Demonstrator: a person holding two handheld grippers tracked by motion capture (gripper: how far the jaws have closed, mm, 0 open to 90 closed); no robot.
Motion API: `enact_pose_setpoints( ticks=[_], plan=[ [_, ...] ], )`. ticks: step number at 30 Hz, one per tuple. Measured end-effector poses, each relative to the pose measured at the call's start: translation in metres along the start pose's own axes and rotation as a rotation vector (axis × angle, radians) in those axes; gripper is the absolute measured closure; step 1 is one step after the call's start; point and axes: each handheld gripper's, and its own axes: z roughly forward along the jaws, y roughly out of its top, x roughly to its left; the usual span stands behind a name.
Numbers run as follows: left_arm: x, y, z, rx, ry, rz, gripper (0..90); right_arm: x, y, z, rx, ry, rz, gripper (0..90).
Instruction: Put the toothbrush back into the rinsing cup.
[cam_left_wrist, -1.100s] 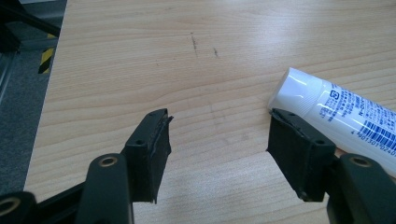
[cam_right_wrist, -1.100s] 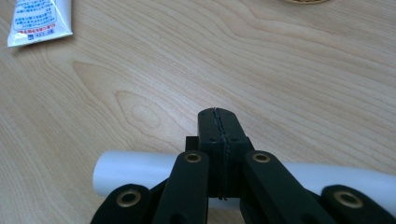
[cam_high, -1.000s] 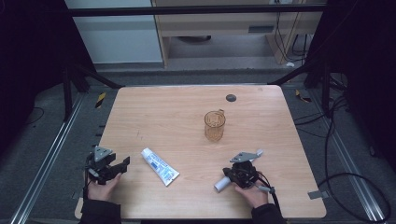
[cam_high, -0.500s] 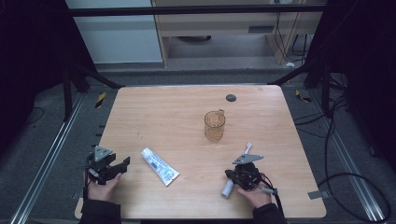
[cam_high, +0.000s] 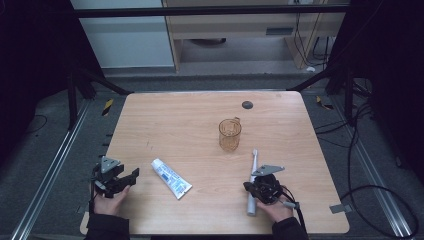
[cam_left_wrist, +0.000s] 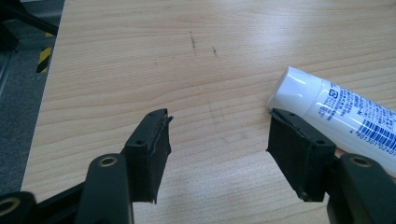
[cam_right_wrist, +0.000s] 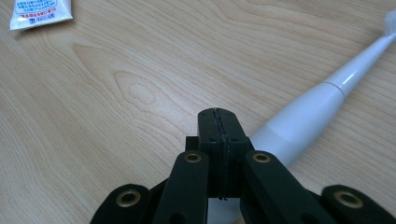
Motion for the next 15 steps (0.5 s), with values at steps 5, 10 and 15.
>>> enact_pose_setpoints(
  ticks=[5, 10, 15],
  plan=[
    [-0.0005, 0.0000, 0.0001, 0.001, -0.002, 0.001, 38.1, -0.0017, -0.0007, -0.0018, -0.003, -0.003, 0.002, 90.0],
    [-0.0003, 0.0000, 0.0001, 0.001, -0.001, 0.001, 38.1, -0.0036, -0.0012, -0.0035, -0.004, -0.006, 0.004, 90.0],
    [-0.0005, 0.0000, -0.0001, 0.000, -0.001, 0.001, 38.1, -0.0042, -0.0027, -0.0052, -0.001, -0.009, 0.008, 90.0]
  ],
)
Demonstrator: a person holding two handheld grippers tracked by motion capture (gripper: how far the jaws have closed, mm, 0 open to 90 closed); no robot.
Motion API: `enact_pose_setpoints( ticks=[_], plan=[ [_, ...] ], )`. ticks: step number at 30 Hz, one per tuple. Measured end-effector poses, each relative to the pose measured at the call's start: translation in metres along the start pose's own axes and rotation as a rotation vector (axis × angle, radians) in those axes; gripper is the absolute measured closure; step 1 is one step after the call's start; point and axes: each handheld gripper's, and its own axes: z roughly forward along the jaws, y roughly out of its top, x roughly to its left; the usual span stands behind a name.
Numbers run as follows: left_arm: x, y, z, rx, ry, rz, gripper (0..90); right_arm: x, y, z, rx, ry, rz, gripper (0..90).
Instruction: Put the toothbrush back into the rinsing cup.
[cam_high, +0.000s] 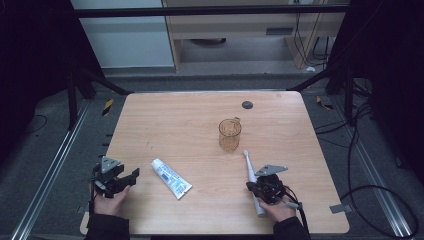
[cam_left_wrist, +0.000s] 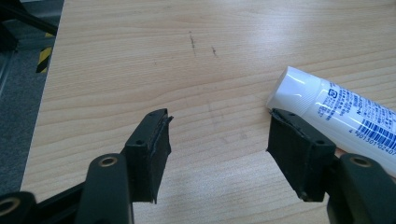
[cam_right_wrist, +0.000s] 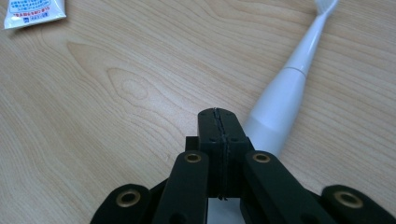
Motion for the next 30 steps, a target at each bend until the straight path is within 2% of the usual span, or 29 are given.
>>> enact_pose_setpoints(
  ticks=[7, 17, 30],
  plan=[
    [0.000, 0.000, 0.000, 0.001, 0.001, 0.000, 38.1, 0.000, -0.003, -0.006, 0.000, 0.003, 0.003, 90.0],
    [0.000, 0.000, 0.000, 0.000, 0.001, 0.001, 38.1, 0.003, -0.017, -0.019, 0.001, 0.020, 0.016, 90.0],
    [0.000, 0.000, 0.000, 0.001, -0.003, -0.001, 37.9, 0.001, -0.025, -0.026, 0.011, 0.002, 0.019, 90.0]
  ],
)
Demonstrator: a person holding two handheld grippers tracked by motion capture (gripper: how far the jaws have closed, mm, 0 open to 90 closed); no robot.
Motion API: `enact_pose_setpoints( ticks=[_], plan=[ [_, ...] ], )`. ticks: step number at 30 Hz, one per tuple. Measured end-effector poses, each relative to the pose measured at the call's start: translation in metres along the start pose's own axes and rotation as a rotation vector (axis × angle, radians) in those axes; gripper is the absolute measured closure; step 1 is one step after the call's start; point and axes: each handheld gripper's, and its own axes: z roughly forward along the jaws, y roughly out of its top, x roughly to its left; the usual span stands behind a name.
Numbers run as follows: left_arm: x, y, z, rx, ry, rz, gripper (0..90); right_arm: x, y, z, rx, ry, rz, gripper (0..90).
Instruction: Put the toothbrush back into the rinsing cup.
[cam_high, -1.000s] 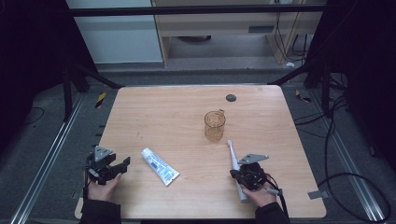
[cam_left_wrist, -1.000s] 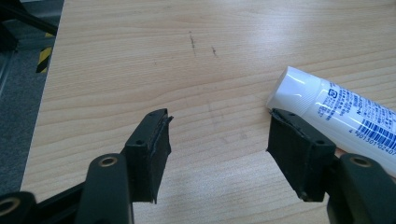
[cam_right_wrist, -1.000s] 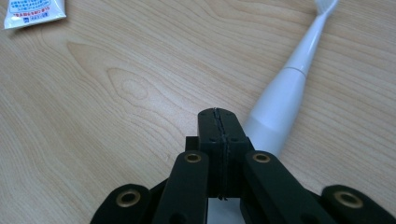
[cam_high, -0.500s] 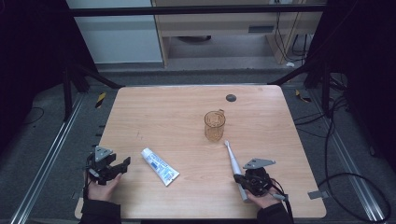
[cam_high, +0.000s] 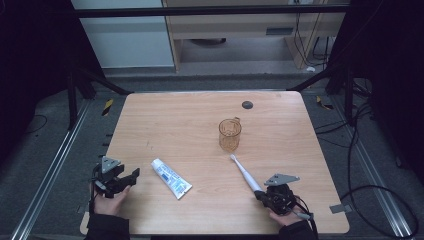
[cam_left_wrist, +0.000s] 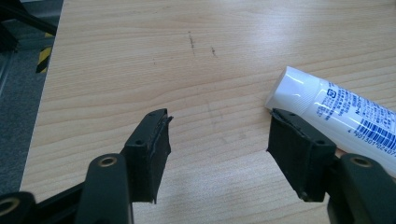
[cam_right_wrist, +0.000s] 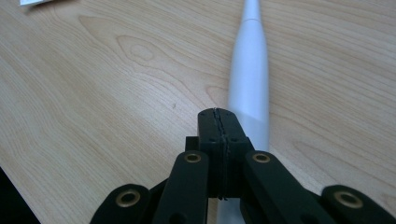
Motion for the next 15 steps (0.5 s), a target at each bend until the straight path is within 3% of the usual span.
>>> enact_pose_setpoints(
  ticks=[8, 15],
  plan=[
    [0.000, 0.000, 0.000, 0.003, -0.005, 0.002, 37.4, -0.003, 0.003, -0.006, -0.027, 0.000, 0.004, 89.1],
    [0.000, 0.001, 0.001, 0.002, -0.012, 0.005, 36.4, -0.009, 0.010, -0.015, -0.053, -0.034, 0.005, 83.4]
  ],
)
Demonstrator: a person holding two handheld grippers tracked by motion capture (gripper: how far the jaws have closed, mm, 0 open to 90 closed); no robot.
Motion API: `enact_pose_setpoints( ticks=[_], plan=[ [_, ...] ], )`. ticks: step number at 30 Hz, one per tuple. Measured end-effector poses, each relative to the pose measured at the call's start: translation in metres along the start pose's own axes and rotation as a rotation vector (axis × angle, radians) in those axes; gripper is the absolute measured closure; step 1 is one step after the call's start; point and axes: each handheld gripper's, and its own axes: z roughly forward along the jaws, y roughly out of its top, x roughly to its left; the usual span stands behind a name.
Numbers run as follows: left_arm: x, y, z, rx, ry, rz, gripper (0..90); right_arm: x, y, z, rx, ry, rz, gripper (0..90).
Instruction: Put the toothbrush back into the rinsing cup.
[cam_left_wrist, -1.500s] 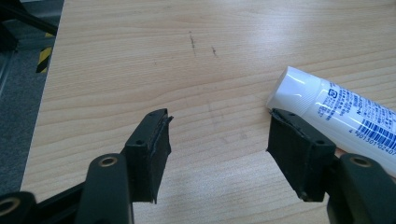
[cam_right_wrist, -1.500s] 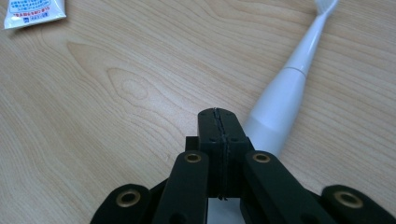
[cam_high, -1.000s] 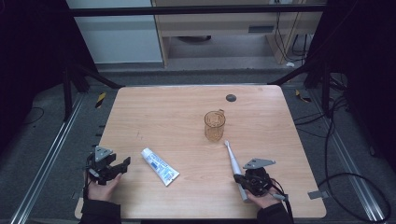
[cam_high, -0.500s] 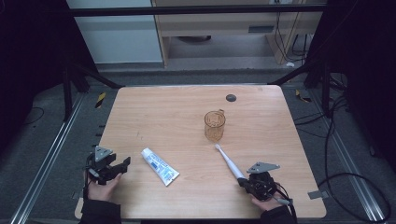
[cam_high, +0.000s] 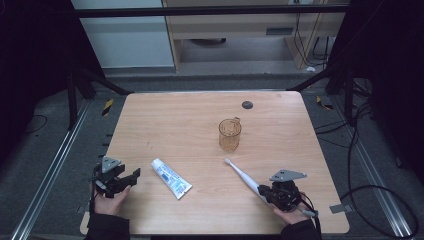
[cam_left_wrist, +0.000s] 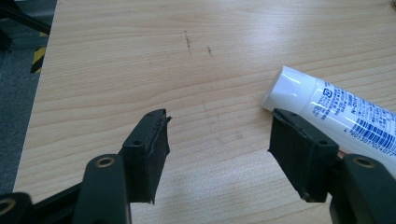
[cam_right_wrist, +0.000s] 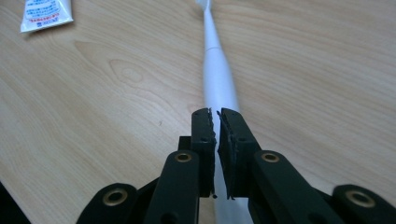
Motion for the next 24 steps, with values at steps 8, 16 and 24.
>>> enact_pose_setpoints(
  ticks=[8, 16, 24],
  plan=[
    [0.000, 0.000, 0.000, -0.002, -0.001, -0.003, 35.4, -0.003, 0.018, -0.007, -0.036, -0.036, -0.012, 77.2],
    [0.000, 0.000, 0.002, 0.003, -0.004, 0.000, 34.9, -0.006, 0.037, -0.015, -0.073, -0.049, -0.013, 71.9],
    [0.000, 0.000, 0.002, 0.000, -0.007, 0.003, 33.8, -0.006, 0.060, -0.017, -0.066, -0.037, -0.010, 62.6]
  ],
)
